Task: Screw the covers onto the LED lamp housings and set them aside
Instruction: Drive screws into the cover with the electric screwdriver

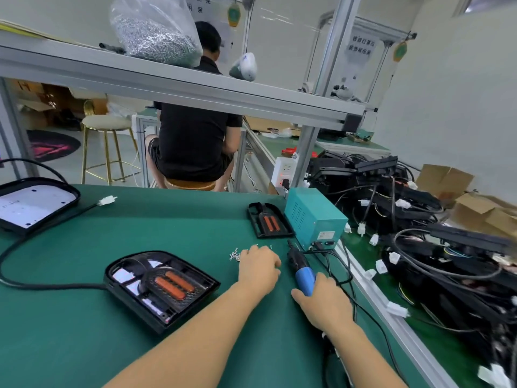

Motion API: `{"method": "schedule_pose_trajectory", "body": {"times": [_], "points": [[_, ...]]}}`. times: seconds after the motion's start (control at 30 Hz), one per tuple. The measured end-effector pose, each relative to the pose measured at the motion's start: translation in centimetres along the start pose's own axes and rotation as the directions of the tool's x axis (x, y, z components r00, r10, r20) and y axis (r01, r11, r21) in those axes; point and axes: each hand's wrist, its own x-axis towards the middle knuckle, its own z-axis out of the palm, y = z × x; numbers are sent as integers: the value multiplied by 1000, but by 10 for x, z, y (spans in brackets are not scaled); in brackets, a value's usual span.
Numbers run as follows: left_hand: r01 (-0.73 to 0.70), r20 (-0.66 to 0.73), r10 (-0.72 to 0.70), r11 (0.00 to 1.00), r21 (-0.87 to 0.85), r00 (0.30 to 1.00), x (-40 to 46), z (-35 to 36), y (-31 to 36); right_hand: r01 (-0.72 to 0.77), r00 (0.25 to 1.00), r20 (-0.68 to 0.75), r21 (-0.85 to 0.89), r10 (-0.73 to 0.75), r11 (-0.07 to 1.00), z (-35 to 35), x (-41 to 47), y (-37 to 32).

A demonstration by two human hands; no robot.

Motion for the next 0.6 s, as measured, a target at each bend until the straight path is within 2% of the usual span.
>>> {"method": "schedule_pose_trajectory", "body": {"times": [0.5, 0.57, 0.6], "points": [[-72, -92, 102, 957, 281, 990, 7, 15, 8, 8, 1000, -15, -22, -9, 1000, 3, 7, 1], [-70, -104, 99, 965, 253, 990, 5, 13, 12, 1, 1000, -6, -38, -1, 999, 2, 7, 0], [-55, -111, 76, 983, 177, 991, 3, 10, 14, -3, 1000, 1, -47, 3, 999, 1, 8, 0]]}}
